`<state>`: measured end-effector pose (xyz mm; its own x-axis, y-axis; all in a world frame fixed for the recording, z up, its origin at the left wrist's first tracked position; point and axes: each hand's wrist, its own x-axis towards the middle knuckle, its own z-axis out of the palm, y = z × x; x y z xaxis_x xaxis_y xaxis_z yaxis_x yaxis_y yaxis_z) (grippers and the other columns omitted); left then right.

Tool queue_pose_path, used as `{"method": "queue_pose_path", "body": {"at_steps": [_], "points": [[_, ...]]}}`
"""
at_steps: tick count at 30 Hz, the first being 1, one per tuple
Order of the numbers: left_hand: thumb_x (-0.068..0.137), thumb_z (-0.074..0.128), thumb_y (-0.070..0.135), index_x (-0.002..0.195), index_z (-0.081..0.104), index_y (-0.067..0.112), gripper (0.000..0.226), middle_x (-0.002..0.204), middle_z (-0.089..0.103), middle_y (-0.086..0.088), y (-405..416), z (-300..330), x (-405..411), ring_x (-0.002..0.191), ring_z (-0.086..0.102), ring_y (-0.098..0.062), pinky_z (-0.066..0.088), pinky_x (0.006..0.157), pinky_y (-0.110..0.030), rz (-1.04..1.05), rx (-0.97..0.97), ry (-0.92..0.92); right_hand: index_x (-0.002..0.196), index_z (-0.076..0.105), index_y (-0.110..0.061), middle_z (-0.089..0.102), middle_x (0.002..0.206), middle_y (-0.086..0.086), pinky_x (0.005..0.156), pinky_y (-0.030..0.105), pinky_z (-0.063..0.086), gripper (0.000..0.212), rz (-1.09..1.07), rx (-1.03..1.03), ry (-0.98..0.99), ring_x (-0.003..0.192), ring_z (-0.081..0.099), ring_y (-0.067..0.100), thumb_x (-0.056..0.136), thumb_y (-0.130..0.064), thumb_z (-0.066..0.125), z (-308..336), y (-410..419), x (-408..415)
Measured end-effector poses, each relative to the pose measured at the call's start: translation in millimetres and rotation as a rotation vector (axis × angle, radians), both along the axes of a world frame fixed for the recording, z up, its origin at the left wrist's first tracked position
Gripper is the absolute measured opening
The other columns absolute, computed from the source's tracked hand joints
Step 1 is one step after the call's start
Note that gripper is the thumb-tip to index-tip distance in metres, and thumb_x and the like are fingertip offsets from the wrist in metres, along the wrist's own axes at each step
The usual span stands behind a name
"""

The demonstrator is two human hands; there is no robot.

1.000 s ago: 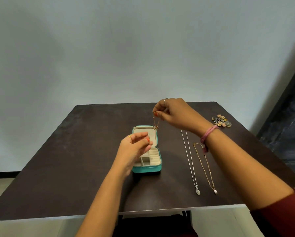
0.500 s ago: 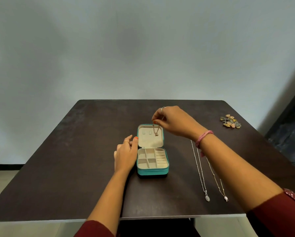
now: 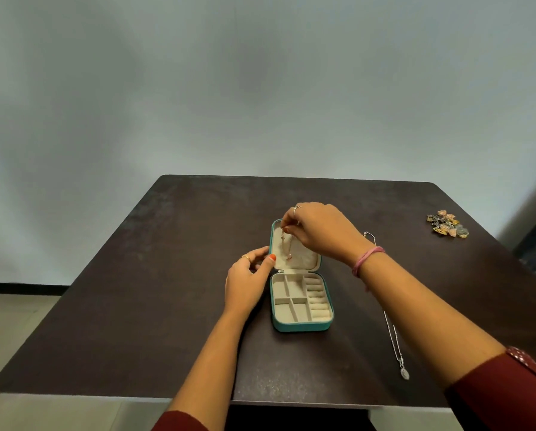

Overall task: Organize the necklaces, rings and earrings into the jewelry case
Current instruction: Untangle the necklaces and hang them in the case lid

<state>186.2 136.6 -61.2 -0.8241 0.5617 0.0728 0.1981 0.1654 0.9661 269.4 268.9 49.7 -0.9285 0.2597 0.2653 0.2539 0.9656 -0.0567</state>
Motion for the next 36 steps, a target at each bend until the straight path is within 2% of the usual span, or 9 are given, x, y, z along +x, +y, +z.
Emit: {"method": "queue_pose_path", "body": {"at_steps": [3, 5, 13, 20, 24, 26, 28, 32, 36], "points": [[0.088, 0.065, 0.029, 0.11, 0.067, 0.029, 0.022, 0.091, 0.07, 0.013, -4, 3, 2, 0.085, 0.064, -0.002, 0.052, 0.076, -0.019, -0.03, 0.079, -0.011, 0.113, 0.065, -0.029, 0.06, 0.113, -0.004, 0.076, 0.032, 0.035, 0.025, -0.005, 0.075, 0.01, 0.104, 0.057, 0.019, 0.097, -0.032, 0.046, -5, 3, -6], [0.089, 0.065, 0.023, 0.111, 0.067, 0.023, 0.022, 0.092, 0.071, 0.013, -6, 5, 3, 0.084, 0.064, 0.001, 0.049, 0.071, -0.012, -0.051, 0.128, -0.016, 0.113, 0.066, -0.031, 0.057, 0.109, -0.001, 0.073, 0.031, 0.028, 0.025, -0.004, 0.114, 0.022, 0.101, 0.054, 0.021, 0.097, -0.034, 0.048, -10, 4, -7], [0.089, 0.065, 0.02, 0.103, 0.066, 0.031, 0.017, 0.095, 0.072, 0.01, -8, 4, 2, 0.085, 0.067, -0.004, 0.053, 0.073, -0.017, -0.061, 0.171, -0.047, 0.116, 0.066, -0.032, 0.052, 0.099, 0.0, 0.073, 0.034, 0.022, 0.024, 0.029, 0.23, 0.057, 0.092, 0.049, 0.02, 0.096, -0.029, 0.052, -11, 5, -5], [0.089, 0.065, 0.02, 0.107, 0.067, 0.027, 0.019, 0.093, 0.072, 0.012, -8, 3, 2, 0.083, 0.067, -0.003, 0.054, 0.072, -0.019, -0.058, 0.161, -0.037, 0.097, 0.073, -0.028, 0.056, 0.084, -0.001, 0.067, 0.034, 0.025, 0.012, 0.058, 0.252, 0.102, 0.076, 0.056, 0.021, 0.086, -0.025, 0.069, -14, 10, -6], [0.088, 0.067, 0.02, 0.108, 0.068, 0.024, 0.021, 0.091, 0.072, 0.012, -8, 3, 1, 0.083, 0.067, -0.007, 0.055, 0.072, -0.019, -0.052, 0.169, -0.044, 0.096, 0.068, -0.023, 0.06, 0.095, -0.001, 0.067, 0.03, 0.03, 0.01, 0.06, 0.126, 0.121, 0.085, 0.06, 0.02, 0.086, -0.027, 0.065, -8, 14, -7], [0.088, 0.067, 0.018, 0.109, 0.068, 0.021, 0.022, 0.093, 0.073, 0.01, -8, 3, 1, 0.084, 0.068, -0.005, 0.054, 0.071, -0.018, -0.057, 0.176, -0.051, 0.094, 0.066, -0.024, 0.057, 0.095, -0.005, 0.066, 0.026, 0.033, 0.01, 0.037, 0.02, 0.131, 0.082, 0.056, 0.013, 0.085, -0.028, 0.067, -6, 16, -8], [0.088, 0.067, 0.017, 0.11, 0.068, 0.02, 0.022, 0.095, 0.073, 0.007, -9, 3, 0, 0.085, 0.069, -0.006, 0.055, 0.072, -0.019, -0.062, 0.181, -0.061, 0.089, 0.066, -0.026, 0.054, 0.088, -0.012, 0.066, 0.022, 0.037, 0.006, 0.023, -0.163, 0.113, 0.076, 0.051, 0.006, 0.084, -0.025, 0.068, -4, 19, -9], [0.087, 0.068, 0.013, 0.108, 0.069, 0.014, 0.022, 0.093, 0.074, 0.002, -9, 3, -1, 0.084, 0.07, -0.007, 0.055, 0.069, -0.018, -0.042, 0.191, -0.109, 0.09, 0.069, -0.024, 0.06, 0.085, -0.016, 0.062, 0.007, 0.041, 0.007, 0.031, -0.481, 0.124, 0.076, 0.057, 0.0, 0.084, -0.021, 0.069, 0, 27, -4], [0.087, 0.068, 0.016, 0.103, 0.069, 0.015, 0.017, 0.082, 0.073, 0.005, -8, 2, -1, 0.075, 0.069, -0.003, 0.057, 0.068, -0.023, 0.007, 0.139, -0.1, 0.094, 0.072, -0.021, 0.064, 0.088, -0.01, 0.066, 0.006, 0.039, 0.01, -0.06, -0.505, 0.187, 0.075, 0.057, -0.001, 0.085, -0.019, 0.069, 1, 55, 18]]}}
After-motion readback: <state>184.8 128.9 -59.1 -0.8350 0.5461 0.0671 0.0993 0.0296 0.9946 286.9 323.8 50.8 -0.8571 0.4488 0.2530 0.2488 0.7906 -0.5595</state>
